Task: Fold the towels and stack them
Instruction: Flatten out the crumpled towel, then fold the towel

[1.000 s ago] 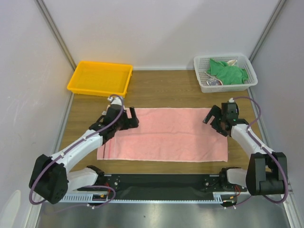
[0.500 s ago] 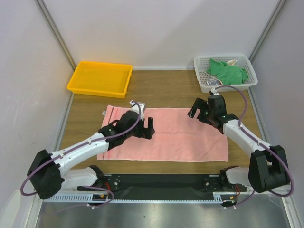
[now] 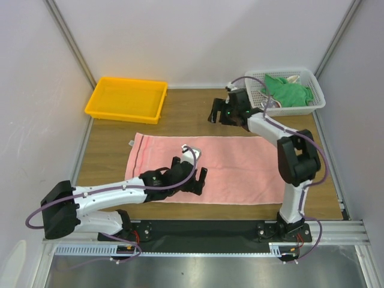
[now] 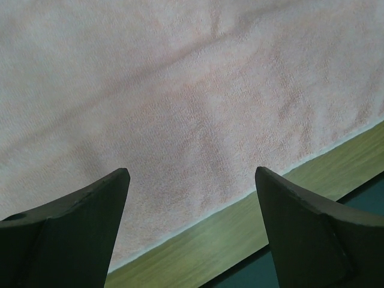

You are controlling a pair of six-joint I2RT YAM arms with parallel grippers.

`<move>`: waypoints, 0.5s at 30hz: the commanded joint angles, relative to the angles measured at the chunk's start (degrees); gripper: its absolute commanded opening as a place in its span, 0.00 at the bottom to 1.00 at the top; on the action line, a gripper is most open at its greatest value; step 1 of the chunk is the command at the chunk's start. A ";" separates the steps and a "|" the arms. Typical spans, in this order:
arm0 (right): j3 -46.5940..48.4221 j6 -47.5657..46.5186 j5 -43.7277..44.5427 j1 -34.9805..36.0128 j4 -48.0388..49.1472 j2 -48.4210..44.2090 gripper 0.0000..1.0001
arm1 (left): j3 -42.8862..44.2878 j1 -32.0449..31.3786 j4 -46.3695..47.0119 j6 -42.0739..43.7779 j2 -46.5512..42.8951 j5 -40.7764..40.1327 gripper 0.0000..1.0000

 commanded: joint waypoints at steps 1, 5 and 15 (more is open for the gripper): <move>6.94 -2.68 3.23 3.26 -6.34 5.17 0.84 | -0.11 -1.84 -0.43 -10.26 -0.19 -5.83 0.91; 9.15 -3.12 7.80 5.81 -8.71 8.42 0.78 | -3.71 -2.63 -1.03 -19.83 -2.91 -6.88 0.90; 8.63 -3.38 14.58 8.98 -11.80 9.74 0.64 | -11.54 -4.13 -6.50 -30.84 -14.78 -13.74 0.90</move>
